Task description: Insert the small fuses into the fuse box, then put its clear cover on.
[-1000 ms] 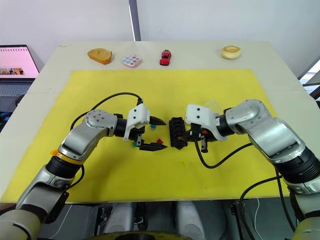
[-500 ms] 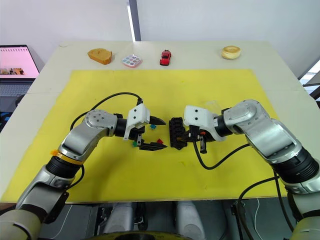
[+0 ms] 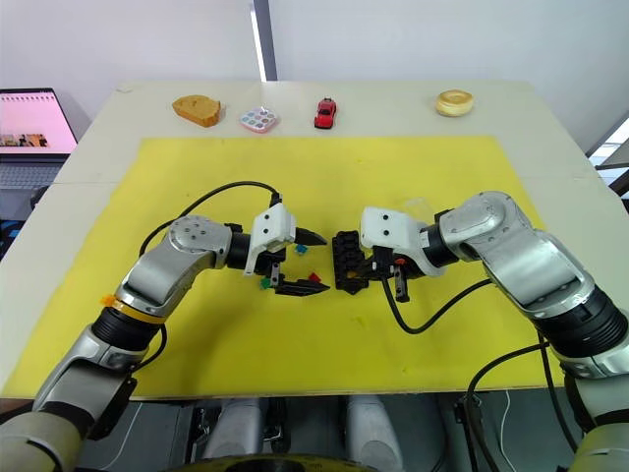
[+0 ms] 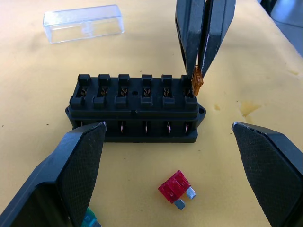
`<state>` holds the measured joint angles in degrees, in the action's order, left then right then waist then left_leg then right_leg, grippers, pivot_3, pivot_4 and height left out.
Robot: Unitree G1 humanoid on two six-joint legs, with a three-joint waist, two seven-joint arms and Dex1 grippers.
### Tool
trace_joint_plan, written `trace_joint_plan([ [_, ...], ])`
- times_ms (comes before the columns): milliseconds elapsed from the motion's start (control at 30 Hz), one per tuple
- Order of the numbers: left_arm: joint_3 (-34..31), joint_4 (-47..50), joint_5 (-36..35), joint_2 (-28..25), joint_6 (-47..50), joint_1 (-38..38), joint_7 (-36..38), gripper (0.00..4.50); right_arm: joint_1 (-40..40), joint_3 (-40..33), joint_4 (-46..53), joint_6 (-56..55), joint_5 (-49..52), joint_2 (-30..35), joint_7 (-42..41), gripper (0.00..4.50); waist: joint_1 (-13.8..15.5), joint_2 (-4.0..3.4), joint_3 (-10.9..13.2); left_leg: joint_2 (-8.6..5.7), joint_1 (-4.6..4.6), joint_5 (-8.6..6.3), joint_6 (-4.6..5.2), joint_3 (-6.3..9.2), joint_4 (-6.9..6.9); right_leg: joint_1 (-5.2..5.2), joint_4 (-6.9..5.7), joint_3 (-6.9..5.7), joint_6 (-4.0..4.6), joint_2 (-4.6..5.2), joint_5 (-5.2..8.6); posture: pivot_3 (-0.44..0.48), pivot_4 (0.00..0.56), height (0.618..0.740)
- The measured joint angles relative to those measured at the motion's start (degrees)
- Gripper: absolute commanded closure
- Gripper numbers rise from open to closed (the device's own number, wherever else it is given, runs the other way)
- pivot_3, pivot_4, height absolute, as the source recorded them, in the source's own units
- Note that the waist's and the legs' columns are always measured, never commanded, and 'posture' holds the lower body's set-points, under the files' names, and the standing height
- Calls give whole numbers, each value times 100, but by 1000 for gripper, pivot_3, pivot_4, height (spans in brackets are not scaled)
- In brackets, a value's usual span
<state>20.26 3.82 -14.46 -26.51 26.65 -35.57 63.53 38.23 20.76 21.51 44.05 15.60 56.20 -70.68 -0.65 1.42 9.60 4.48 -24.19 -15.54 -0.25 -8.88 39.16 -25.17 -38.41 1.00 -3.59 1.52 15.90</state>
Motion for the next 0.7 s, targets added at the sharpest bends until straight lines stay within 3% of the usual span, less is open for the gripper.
trace_joint_plan([
  [267, 0, 11, 0, -1, 3, 1, -18, 30, 18, 231, -195, -574, -416, -5, -82, 4500, 1, -2, -1, 0, 2, 0, 0, 0, 4, 3, -2, 0, -1, 0, 0, 0, 150, 740],
  [700, -1, 87, -1, 4, 13, 75, -101, 30, 89, 329, -188, -450, -684, -314, -143, 4500, -21, -1, -4, 2, 26, 0, -1, 0, 3, 22, -4, 0, -1, -3, -1, 0, 150, 740],
])
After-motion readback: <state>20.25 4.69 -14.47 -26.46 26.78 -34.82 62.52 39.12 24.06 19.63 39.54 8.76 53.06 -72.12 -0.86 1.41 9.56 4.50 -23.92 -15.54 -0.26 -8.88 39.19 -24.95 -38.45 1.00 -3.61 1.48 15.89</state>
